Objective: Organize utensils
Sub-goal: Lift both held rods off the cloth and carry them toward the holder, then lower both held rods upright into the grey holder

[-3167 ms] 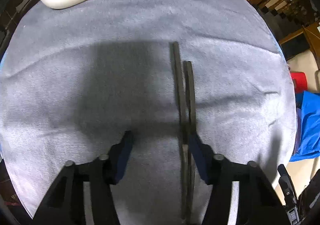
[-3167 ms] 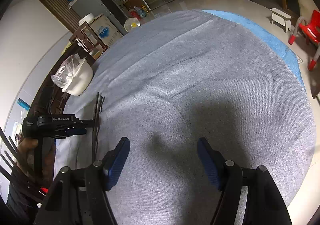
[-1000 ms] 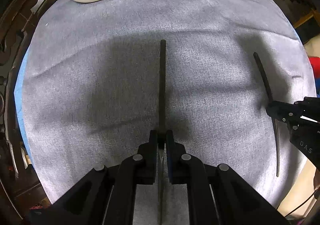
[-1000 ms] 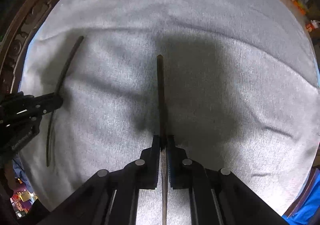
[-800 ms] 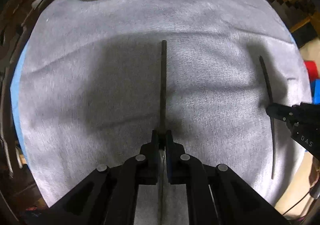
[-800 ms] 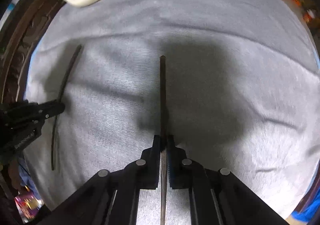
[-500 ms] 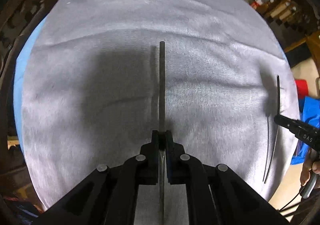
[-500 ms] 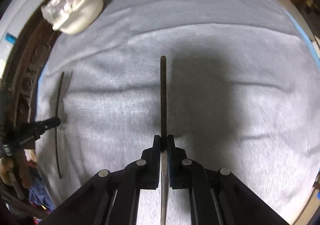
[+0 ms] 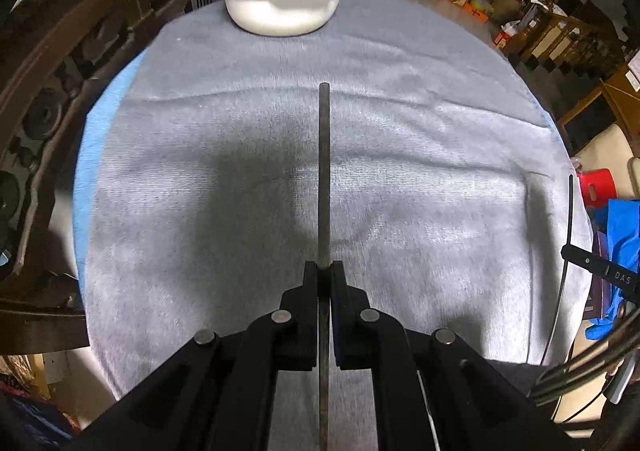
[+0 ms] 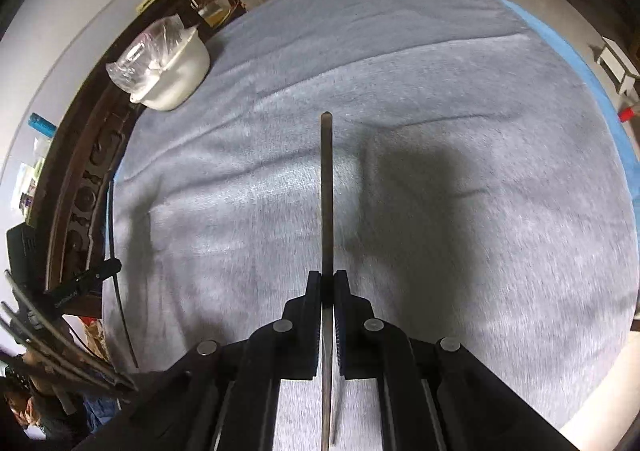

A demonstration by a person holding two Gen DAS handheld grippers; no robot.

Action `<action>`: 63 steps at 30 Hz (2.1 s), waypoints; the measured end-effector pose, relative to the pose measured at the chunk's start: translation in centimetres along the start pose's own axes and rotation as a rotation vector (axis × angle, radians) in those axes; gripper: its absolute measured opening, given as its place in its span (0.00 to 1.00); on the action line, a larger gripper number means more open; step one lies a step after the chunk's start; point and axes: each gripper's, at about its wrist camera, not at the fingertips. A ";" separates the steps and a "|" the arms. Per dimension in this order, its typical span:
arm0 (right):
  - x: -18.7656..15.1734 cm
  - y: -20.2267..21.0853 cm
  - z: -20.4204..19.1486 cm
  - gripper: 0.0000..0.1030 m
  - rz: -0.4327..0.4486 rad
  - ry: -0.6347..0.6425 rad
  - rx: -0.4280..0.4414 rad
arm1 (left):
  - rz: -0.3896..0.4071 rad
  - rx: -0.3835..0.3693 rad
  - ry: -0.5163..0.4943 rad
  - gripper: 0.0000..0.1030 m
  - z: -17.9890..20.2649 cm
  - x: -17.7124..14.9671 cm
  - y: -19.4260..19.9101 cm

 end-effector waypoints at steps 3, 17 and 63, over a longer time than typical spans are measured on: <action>-0.8 0.8 0.3 0.06 0.021 -0.017 0.007 | 0.017 -0.004 0.001 0.05 -0.1 -0.5 0.7; -4.4 4.6 1.8 0.06 0.149 -0.107 0.080 | 0.113 -0.026 0.028 0.05 -0.8 -2.7 4.1; -15.4 13.5 -13.6 0.07 0.923 0.102 0.001 | 0.824 -0.194 0.019 0.05 7.8 -11.7 14.0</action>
Point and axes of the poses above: each gripper's, at about its wrist camera, not at the fingertips, and y roughly against the way its jaws point, z to its right, x to its top, and after that the axes turned 2 degrees about x, right-handed
